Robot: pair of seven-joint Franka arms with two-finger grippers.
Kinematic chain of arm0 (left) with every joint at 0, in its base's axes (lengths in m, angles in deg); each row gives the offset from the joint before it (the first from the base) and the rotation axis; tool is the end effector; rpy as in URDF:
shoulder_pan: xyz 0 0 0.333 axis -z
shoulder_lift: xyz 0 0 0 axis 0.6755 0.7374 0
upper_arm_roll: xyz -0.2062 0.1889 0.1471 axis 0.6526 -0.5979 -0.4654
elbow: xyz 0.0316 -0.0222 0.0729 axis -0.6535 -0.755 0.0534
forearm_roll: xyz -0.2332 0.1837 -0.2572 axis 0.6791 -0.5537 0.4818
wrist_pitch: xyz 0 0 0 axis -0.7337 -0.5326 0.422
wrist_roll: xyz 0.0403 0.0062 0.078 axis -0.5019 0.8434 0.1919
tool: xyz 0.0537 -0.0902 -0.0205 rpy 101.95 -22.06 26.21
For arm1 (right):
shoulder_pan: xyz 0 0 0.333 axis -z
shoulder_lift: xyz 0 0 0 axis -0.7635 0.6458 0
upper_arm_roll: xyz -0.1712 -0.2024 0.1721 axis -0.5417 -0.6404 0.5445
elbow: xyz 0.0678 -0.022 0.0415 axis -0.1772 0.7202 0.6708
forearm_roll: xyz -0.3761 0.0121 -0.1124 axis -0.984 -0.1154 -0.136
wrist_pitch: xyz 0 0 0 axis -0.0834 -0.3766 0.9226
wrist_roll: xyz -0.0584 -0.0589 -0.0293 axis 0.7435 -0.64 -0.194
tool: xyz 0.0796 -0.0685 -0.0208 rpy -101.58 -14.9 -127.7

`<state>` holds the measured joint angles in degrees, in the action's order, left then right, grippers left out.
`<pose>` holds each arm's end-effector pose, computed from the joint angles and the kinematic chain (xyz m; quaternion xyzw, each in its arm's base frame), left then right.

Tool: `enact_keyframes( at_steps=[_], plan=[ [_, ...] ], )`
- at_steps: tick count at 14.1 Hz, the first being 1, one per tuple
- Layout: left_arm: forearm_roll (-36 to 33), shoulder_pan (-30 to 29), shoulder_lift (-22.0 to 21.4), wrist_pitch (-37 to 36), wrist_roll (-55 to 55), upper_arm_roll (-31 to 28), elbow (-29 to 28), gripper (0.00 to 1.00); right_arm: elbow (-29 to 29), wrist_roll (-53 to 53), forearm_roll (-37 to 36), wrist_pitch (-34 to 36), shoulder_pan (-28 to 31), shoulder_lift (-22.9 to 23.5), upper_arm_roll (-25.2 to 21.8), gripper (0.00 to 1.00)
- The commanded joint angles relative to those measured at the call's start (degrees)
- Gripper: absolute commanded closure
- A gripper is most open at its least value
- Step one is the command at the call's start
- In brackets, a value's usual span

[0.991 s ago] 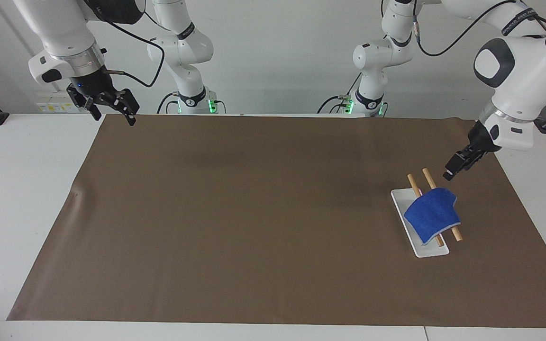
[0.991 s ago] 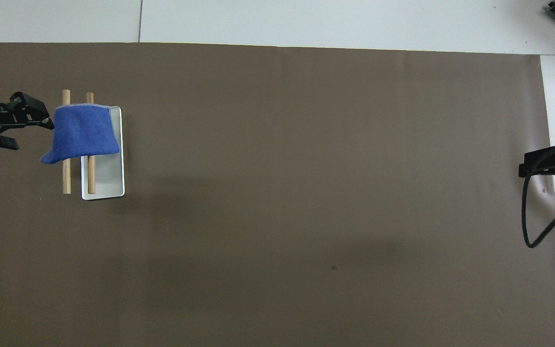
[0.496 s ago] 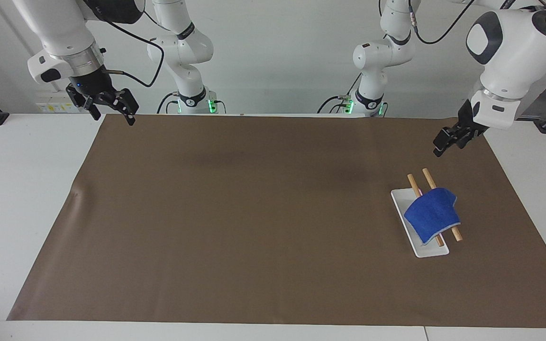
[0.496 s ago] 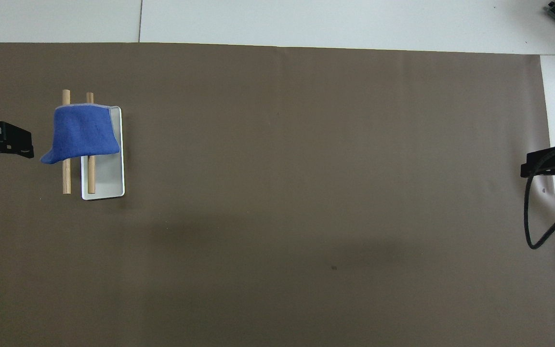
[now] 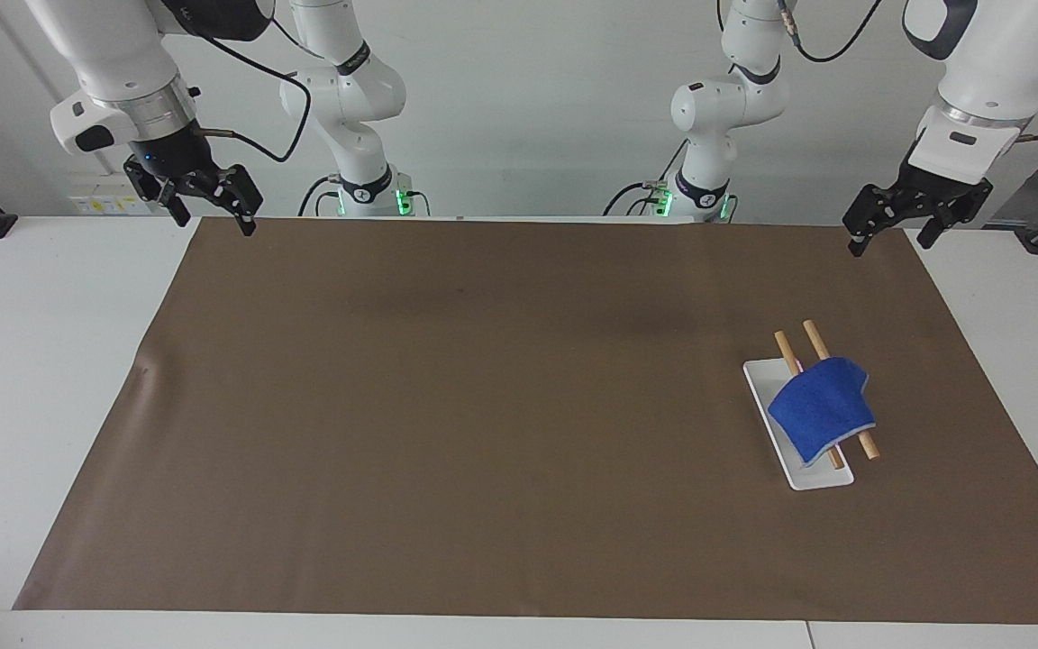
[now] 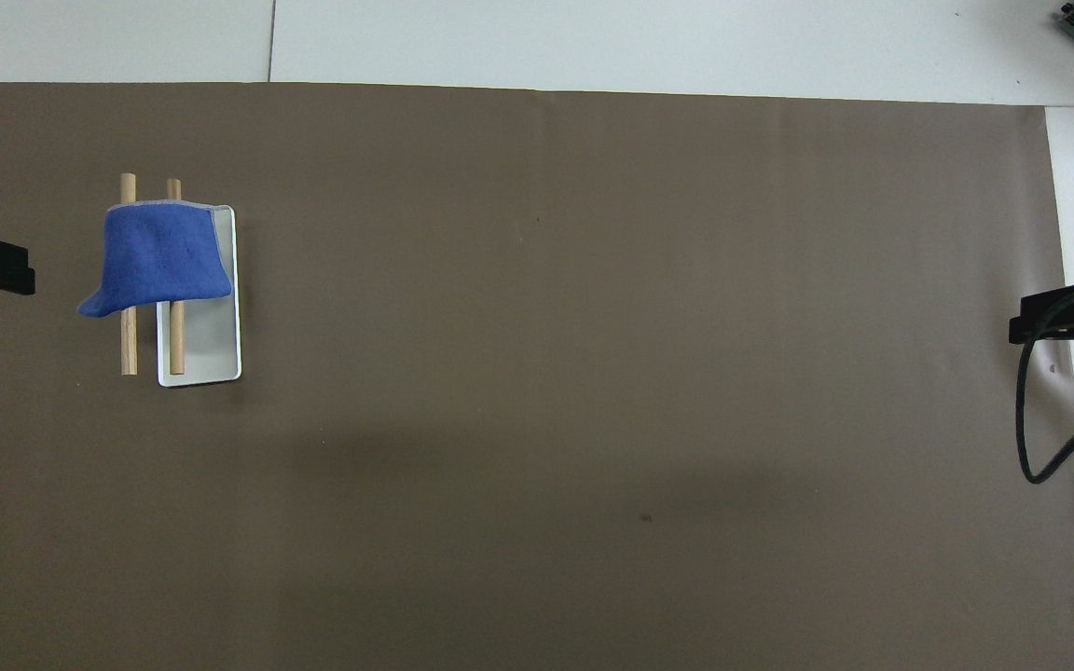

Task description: Right arm passes towel to left arm to hang

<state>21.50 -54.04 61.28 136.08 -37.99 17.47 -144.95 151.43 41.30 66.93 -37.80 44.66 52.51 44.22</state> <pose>0.5528 -0.0182 0.6507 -0.9985 -0.0140 -0.0402 0.0330 0.5258 -0.0416 0.6346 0.9961 -0.0872 -0.0045 0.0099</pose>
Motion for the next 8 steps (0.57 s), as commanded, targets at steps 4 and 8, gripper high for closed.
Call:
enact_keyframes(
  at_steps=[4,8],
  plan=[
    [-0.2,-0.3,-0.7,2.8,-0.9,-0.4,-1.5,0.0,1.0,-1.2,0.7,0.2,0.0,-1.2,-0.2,0.0],
    [2.0,-0.3,-1.0,2.9,-0.3,-0.5,-2.3,0.0,1.0,-1.2,0.7,0.2,0.0,-1.2,-0.2,0.0]
  ],
)
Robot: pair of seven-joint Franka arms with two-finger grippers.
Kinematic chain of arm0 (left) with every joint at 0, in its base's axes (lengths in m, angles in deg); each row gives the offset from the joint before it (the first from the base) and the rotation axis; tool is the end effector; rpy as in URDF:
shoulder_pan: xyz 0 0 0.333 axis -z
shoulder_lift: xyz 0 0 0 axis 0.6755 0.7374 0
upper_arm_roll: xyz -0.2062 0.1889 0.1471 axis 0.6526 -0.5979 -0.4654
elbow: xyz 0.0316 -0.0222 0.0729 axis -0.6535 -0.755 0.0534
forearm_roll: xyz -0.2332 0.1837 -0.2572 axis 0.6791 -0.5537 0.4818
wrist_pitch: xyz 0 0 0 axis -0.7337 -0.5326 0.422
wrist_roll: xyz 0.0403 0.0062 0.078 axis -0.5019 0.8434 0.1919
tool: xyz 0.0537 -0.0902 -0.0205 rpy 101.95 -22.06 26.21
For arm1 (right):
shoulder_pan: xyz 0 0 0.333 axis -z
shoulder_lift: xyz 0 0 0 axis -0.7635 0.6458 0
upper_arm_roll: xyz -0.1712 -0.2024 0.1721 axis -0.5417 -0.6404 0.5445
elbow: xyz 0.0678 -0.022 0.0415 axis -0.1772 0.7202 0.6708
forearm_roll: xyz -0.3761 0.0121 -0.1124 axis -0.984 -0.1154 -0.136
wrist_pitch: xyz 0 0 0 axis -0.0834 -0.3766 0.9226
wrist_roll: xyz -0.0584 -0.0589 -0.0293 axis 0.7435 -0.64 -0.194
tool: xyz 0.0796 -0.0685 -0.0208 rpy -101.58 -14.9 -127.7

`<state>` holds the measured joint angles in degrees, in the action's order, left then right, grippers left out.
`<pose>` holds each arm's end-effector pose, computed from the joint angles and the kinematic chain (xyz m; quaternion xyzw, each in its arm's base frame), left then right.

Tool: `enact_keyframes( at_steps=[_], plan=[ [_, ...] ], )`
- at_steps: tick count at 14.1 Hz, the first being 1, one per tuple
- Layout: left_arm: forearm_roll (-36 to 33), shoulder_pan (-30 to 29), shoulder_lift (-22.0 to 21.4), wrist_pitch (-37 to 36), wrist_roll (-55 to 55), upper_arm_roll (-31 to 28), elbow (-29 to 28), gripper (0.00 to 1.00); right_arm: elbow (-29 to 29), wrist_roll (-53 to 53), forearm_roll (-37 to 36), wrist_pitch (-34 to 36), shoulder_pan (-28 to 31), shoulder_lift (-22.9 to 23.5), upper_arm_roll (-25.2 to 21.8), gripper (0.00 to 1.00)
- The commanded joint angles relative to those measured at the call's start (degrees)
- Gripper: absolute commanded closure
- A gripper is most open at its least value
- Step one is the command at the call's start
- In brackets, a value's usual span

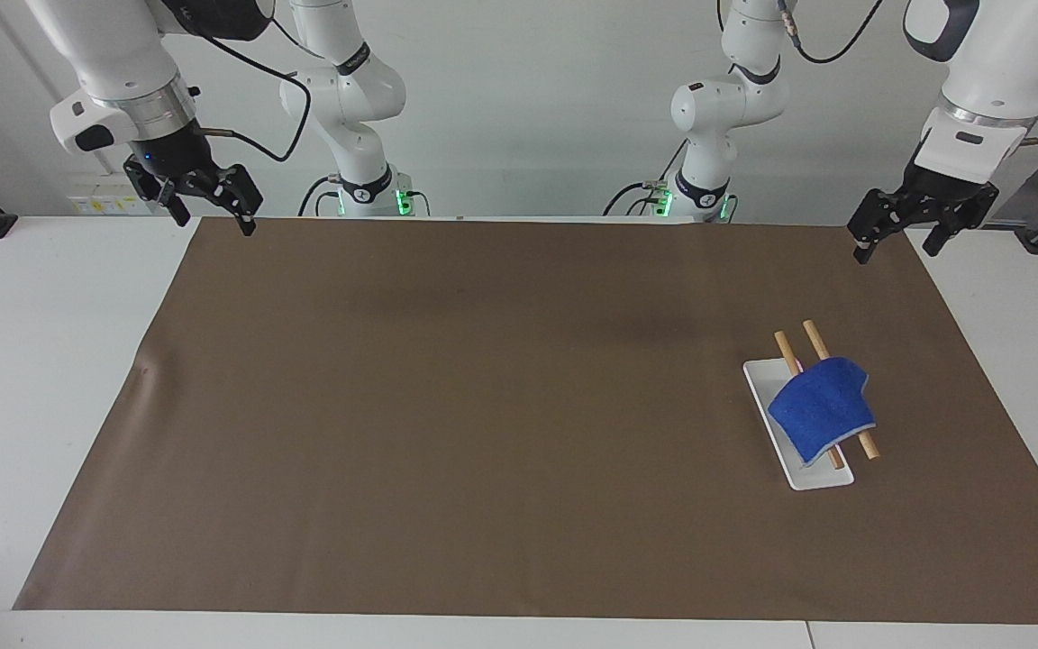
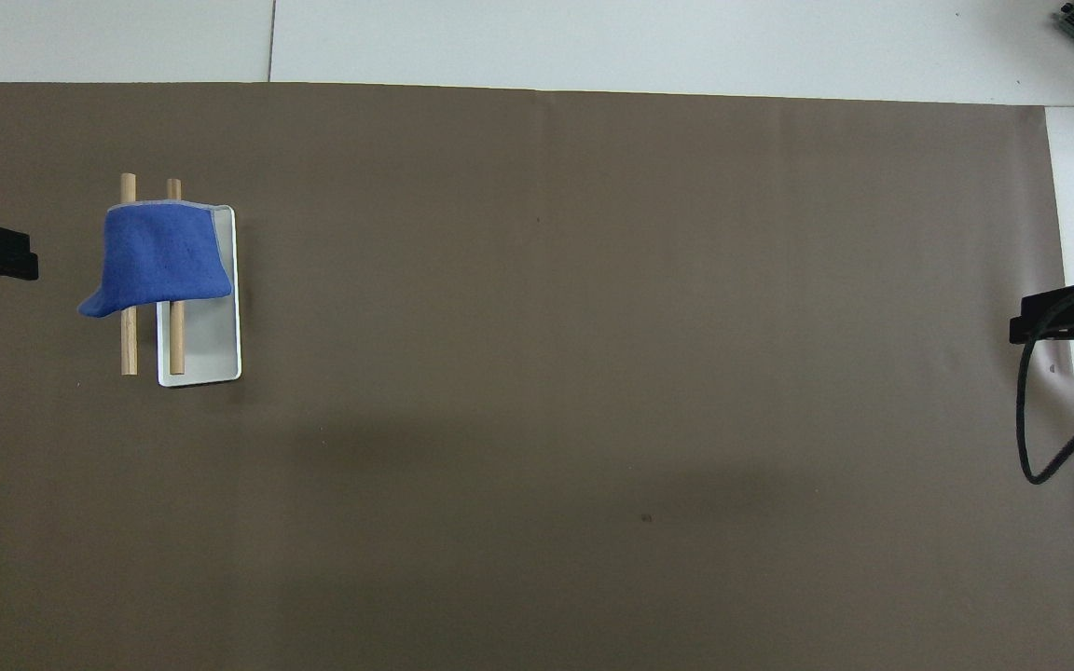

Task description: Right arm passes towel to left arm to hang

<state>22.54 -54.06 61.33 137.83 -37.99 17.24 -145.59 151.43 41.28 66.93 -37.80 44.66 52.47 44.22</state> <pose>0.5561 -0.0178 0.6478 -0.9984 -0.0156 -0.0489 0.0234 0.5256 -0.0416 0.6350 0.9961 -0.0871 -0.0041 0.0098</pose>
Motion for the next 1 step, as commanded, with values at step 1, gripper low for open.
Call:
enact_keyframes(
  at_steps=[1],
  plan=[
    [1.0,-0.3,-1.3,1.2,-0.3,-0.2,-1.9,0.0,1.0,-1.2,0.7,0.2,0.0,-1.2,-0.2,0.0]
  ],
)
